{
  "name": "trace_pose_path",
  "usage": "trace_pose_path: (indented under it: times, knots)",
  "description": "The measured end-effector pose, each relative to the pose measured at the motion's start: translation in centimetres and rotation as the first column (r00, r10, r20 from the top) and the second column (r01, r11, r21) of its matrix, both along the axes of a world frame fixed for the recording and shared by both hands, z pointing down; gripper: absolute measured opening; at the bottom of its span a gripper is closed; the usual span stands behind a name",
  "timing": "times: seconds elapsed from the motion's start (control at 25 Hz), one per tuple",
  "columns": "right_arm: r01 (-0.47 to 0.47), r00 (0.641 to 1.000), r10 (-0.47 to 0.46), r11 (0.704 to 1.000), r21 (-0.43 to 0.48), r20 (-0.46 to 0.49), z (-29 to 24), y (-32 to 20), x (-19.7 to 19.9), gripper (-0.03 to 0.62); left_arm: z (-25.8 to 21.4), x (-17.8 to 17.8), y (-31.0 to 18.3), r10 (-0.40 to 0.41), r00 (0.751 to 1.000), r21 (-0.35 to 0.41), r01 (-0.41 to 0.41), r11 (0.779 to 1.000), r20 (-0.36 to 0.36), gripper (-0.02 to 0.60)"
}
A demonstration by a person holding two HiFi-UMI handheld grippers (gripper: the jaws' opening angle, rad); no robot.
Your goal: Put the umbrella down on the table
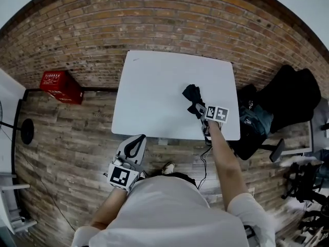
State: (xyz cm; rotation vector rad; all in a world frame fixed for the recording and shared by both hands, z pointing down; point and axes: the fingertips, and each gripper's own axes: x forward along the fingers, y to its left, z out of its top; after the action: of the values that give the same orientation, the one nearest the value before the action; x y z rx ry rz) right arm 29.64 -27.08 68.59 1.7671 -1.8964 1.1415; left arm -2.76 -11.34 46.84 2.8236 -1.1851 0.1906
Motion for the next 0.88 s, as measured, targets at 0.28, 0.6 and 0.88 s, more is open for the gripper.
trace_pose_path:
  times: [0.28,0.6,0.88]
  knots:
    - [-0.113,0.990,0.107,0.991,0.064,0.096,-3.4,1.5,0.9,0.080,-0.9,-0.9,-0.8,0.029,0.999,0.025,-0.029,0.999,-0.032,0.023]
    - [-0.194,0.970,0.160,0.964,0.184,0.185,-7.2,2.7,0.2,0.018,-1.9,-3.0,-2.5,0.016,0.999,0.056,-0.014,0.998,-0.039,0.023]
    - [-0.279,0.953,0.227,0.914,0.294,0.199,-13.2,3.1,3.0,0.018,-2.6,-4.0,-4.1,0.024,0.999,0.075,-0.022,0.997,-0.031,0.023]
